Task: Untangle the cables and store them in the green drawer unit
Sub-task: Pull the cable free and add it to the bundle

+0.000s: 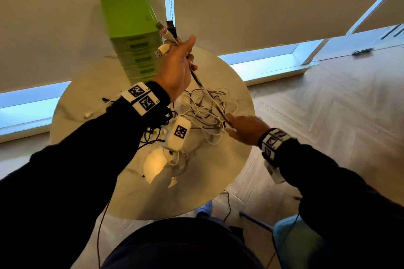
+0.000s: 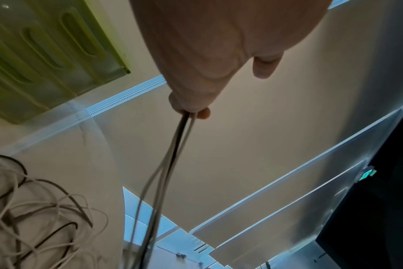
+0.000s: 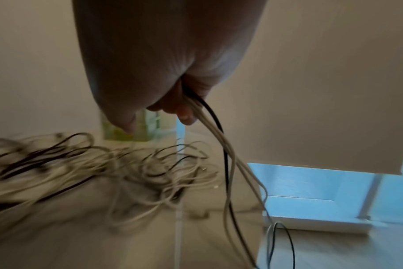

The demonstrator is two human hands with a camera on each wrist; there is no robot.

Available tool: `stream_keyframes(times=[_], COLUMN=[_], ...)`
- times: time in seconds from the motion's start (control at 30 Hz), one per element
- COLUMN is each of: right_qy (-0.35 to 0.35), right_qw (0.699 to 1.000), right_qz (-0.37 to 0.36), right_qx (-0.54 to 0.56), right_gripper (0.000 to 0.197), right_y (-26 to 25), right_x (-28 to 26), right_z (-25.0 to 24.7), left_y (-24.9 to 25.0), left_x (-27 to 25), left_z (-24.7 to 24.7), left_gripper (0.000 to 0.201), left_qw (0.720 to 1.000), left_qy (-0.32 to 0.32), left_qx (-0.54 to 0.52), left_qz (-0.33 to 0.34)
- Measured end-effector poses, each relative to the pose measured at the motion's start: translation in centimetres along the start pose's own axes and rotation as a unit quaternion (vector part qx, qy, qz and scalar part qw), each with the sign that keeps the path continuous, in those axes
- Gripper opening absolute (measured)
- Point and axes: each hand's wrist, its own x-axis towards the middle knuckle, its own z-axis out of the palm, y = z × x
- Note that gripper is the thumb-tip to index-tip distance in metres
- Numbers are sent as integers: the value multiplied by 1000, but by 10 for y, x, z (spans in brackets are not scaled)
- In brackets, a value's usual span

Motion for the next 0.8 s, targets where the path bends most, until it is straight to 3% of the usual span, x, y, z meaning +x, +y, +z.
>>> stream_keyframes(times=[0.17,0.27,0.37,0.47,0.63,0.73,0.8], right_qy=[-50,-80,-108,-123,-119,-203,-242], right_qw=[996,994,980,956,933,895,886], right_qz=[-65,-60,-53,-50,44,83,66], right_qx=[-33,42,158,260,337,389,390], right_gripper=[43,47,39,30,58,61,57], right_y=[-52,-57,-52,-46,-19,-15,-14], right_x=[8,14,18,22,42,62,71], right_z=[29,35,38,31,8,8,6], left_y=[-12,-8,-8,-12,-22,-29,-32], left_x=[-2,-9,-11,-4,1,2,4], left_z=[-19,-33,-50,-71,-85,-83,-88], left_gripper=[28,15,43,15,25,16,19], left_qw=[997,994,990,986,983,979,978], left_qy=[48,37,35,39,35,48,62], left_qx=[60,97,132,159,172,189,193], left_qz=[-17,-28,-33,-32,-46,-54,-59])
